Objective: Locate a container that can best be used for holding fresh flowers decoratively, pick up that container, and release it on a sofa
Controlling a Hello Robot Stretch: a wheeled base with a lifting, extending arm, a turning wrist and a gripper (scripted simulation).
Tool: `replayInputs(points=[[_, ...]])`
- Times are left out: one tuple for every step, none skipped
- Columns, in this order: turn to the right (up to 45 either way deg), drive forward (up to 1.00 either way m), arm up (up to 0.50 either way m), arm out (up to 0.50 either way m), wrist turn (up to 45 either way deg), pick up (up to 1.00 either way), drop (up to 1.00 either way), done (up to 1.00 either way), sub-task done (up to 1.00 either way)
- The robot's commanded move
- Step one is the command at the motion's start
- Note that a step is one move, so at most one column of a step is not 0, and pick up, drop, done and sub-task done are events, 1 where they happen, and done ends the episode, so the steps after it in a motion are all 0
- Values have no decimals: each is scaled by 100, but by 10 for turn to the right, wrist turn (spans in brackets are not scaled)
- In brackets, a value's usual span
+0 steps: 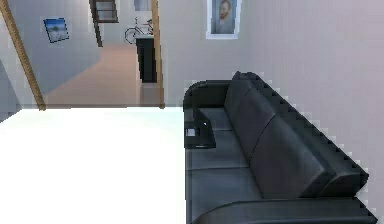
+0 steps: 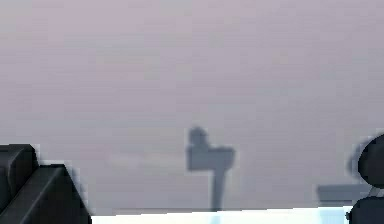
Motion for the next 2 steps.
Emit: replayInputs(points=[[0, 5, 0, 0, 0, 0, 0, 0, 0], [450, 0, 0, 0, 0, 0, 0, 0, 0]])
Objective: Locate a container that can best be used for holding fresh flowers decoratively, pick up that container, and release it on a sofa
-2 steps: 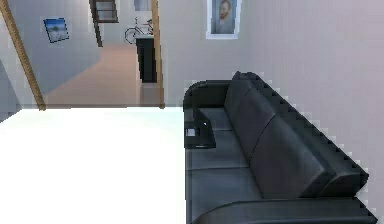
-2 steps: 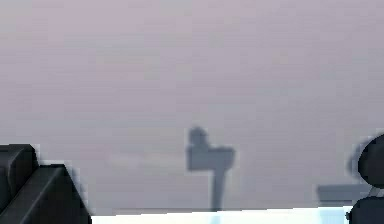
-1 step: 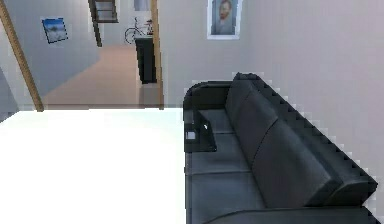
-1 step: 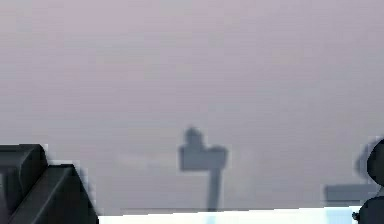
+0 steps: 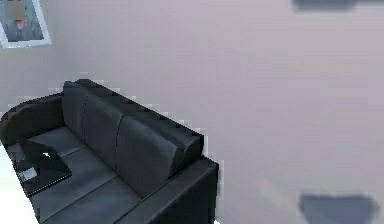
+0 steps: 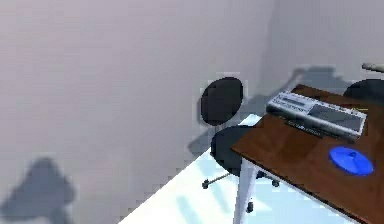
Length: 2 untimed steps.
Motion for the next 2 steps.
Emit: replayInputs(points=[[210, 0, 0, 0, 0, 0, 0, 0, 0], [0, 30, 0, 0, 0, 0, 0, 0, 0]])
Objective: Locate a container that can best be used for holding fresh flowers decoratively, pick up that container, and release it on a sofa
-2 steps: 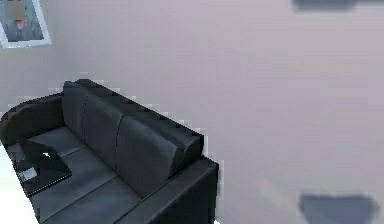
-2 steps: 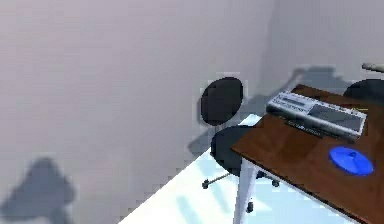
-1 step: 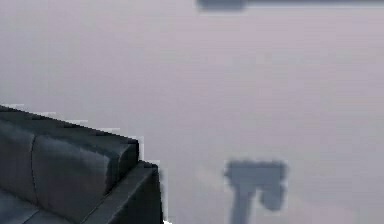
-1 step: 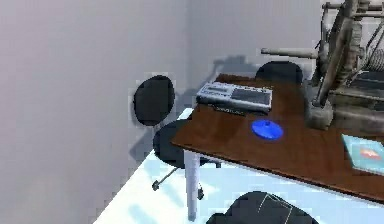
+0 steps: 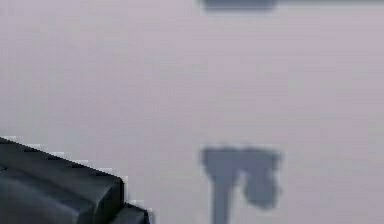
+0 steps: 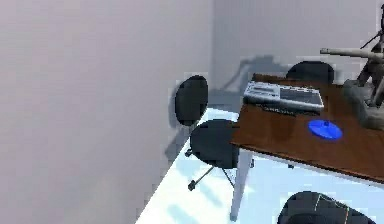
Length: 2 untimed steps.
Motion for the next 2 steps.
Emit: replayInputs(points=[[450, 0, 0, 0, 0, 0, 0, 0, 0], [450, 0, 0, 0, 0, 0, 0, 0, 0]])
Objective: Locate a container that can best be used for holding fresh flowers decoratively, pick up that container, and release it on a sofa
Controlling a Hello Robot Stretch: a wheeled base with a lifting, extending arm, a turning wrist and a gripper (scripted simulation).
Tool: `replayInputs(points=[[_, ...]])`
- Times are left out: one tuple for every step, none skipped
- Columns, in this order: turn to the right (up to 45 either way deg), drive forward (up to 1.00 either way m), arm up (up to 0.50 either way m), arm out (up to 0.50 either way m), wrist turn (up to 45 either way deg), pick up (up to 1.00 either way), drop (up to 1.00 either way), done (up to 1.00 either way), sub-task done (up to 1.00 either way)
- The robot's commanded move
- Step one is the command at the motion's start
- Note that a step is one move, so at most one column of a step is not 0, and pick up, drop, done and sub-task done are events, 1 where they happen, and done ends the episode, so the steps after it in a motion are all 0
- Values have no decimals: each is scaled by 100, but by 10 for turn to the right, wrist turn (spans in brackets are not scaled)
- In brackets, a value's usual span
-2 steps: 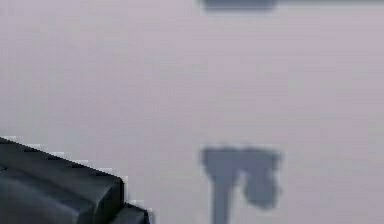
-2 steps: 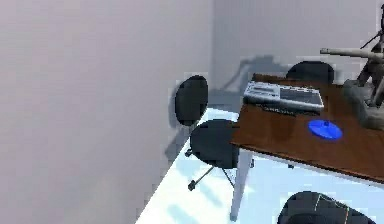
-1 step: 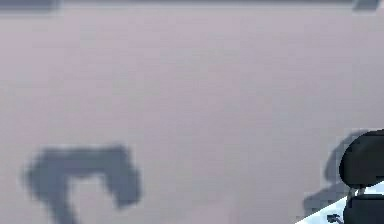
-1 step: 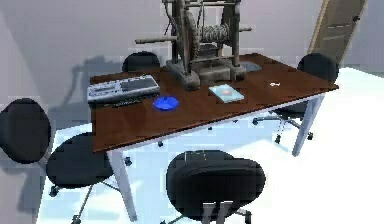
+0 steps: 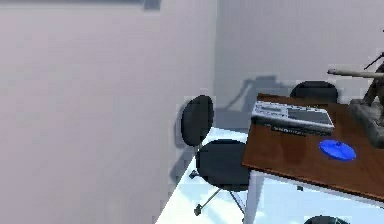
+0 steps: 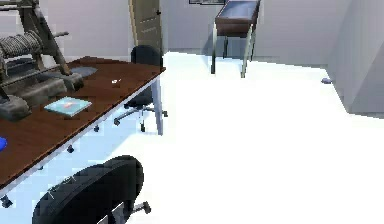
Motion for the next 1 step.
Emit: replayInputs(points=[[60, 0, 0, 0, 0, 0, 0, 0, 0]])
